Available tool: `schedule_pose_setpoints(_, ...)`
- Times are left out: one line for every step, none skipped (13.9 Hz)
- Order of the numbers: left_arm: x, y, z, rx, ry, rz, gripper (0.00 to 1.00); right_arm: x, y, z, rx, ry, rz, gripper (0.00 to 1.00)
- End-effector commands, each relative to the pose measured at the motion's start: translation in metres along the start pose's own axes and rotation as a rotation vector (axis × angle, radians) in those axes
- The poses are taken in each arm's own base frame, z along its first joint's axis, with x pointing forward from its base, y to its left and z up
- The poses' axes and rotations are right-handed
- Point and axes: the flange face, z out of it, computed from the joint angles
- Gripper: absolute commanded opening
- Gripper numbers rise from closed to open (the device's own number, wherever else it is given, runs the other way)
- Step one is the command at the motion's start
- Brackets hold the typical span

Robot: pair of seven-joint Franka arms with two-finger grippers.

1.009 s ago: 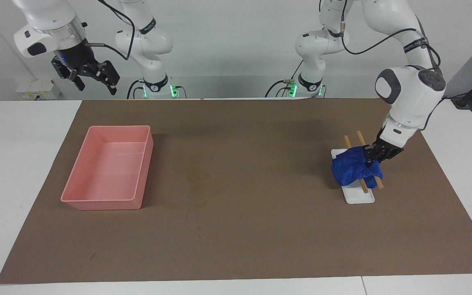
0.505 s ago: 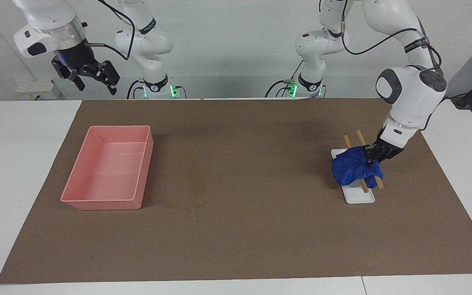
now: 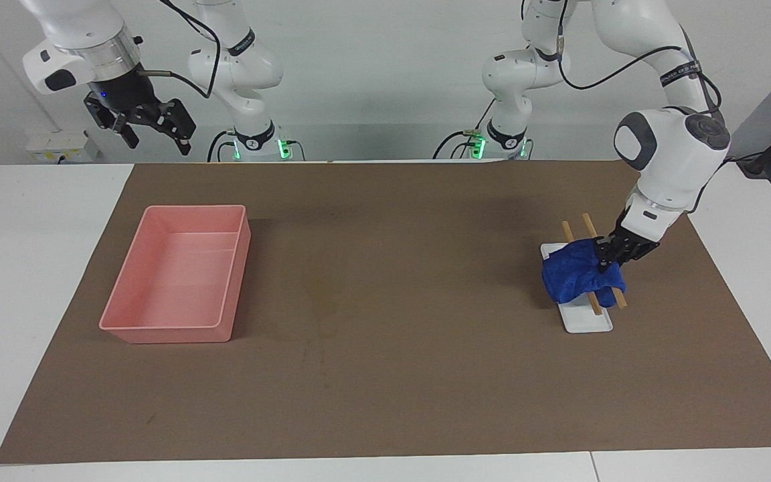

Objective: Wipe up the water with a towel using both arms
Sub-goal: 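Close the left gripper on the edge of the blue towel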

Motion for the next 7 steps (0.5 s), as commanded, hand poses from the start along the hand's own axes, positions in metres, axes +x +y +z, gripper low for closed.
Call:
schedule_pose_setpoints(0.0059, -0.0011, -0.0275, -0.004, 0.023, -0.004, 0.0, -0.003, 0.0028, -0.0016, 0.01, -0.005, -0.001, 1.0)
schedule_pose_setpoints(0.0059, -0.0013, -0.0275, -0.001, 0.022, -0.002, 0.0, -0.0029, 0.0036, -0.0015, 0.011, -0.005, 0.0, 1.0)
schedule_pose_setpoints(0.0058, -0.0022, -0.0284, 0.001, 0.024, 0.0, 0.0, -0.003, 0.0028, -0.0016, 0.01, -0.005, -0.001, 1.0)
schedule_pose_setpoints(0.006, -0.0023, -0.0277, 0.001, 0.024, 0.008, 0.0, -0.0029, 0.0036, -0.0015, 0.011, -0.005, 0.0, 1.0)
schedule_pose_setpoints(0.0062, -0.0023, -0.0278, 0.001, 0.025, 0.011, 0.11, -0.003, 0.0036, 0.0003, 0.01, -0.008, 0.0, 1.0)
schedule_pose_setpoints(0.0065, -0.0032, -0.0281, 0.001, 0.029, 0.01, 0.25, -0.0044, 0.0038, 0.0001, 0.01, -0.008, 0.0, 1.0)
schedule_pose_setpoints(0.0058, -0.0033, -0.0265, 0.001, 0.029, 0.011, 0.37, -0.0044, 0.0038, 0.0001, 0.01, -0.008, 0.0, 1.0)
